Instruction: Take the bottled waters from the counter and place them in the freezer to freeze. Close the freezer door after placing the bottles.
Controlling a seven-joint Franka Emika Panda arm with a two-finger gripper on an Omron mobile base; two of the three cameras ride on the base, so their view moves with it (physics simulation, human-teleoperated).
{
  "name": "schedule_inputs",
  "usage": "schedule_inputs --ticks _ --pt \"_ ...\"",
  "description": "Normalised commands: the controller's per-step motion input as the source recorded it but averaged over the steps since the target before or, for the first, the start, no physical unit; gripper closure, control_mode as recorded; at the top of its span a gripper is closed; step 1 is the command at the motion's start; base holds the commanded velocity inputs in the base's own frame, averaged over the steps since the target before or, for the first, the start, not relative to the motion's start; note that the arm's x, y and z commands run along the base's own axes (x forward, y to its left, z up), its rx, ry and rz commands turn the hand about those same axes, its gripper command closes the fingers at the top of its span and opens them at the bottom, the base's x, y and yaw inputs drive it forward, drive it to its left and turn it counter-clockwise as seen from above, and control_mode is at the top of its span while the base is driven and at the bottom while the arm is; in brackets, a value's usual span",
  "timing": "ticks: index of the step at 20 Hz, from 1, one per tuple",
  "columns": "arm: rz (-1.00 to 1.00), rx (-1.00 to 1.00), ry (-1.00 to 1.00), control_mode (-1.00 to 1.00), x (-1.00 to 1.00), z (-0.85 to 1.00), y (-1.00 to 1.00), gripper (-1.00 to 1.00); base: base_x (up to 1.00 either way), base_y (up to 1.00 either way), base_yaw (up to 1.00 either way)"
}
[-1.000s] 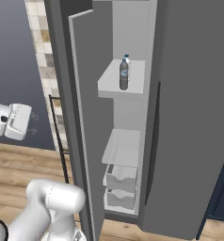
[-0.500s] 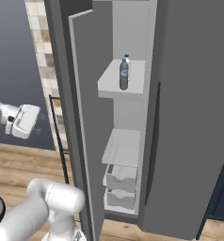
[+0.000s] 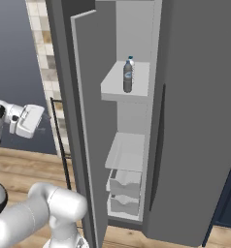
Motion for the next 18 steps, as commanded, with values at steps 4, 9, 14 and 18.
schedule_inputs --ticks 4,9,14,18 --pt "0.0 0.0 0.0 -1.0 -0.16 0.0 -0.01 -1.0 0.0 0.0 0.0" --pt "-0.02 0.0 0.0 -1.0 -0.25 0.0 -0.07 -1.0 0.0 0.0 0.0" --pt "0.0 0.0 0.0 -1.0 -0.04 0.0 -0.32 -1.0 0.0 0.0 0.0" --pt "0.0 0.0 0.0 -1.0 0.03 0.0 -0.43 -1.0 0.0 0.0 0.0"
